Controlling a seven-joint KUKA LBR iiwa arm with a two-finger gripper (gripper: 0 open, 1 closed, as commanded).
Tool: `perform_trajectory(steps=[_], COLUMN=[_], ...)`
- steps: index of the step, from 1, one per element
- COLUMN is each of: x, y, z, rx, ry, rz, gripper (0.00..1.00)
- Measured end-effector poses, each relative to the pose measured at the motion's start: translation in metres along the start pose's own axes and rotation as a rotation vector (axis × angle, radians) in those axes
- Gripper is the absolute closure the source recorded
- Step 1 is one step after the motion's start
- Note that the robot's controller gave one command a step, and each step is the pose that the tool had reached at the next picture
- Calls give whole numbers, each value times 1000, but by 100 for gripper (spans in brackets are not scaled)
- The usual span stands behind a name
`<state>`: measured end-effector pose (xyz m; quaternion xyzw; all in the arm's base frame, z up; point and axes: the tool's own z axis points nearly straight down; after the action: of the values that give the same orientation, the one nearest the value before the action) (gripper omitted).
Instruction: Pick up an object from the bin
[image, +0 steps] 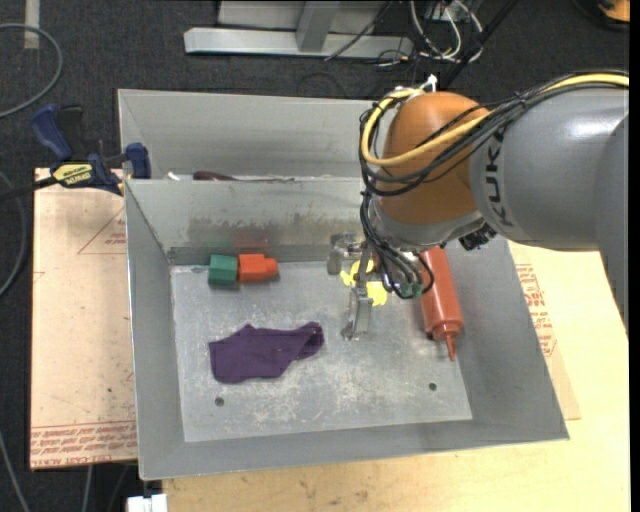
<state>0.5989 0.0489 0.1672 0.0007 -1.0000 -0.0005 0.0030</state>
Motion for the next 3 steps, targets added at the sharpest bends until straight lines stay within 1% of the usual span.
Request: perform_trajectory(steps=[1,2,3], x=[-1,11,13], y=[0,23,43], z=[-5,23,58], rx=[0,1,-2], ry=[-7,-12,-8], rz=[1,-81,-98], gripper=[0,0,0])
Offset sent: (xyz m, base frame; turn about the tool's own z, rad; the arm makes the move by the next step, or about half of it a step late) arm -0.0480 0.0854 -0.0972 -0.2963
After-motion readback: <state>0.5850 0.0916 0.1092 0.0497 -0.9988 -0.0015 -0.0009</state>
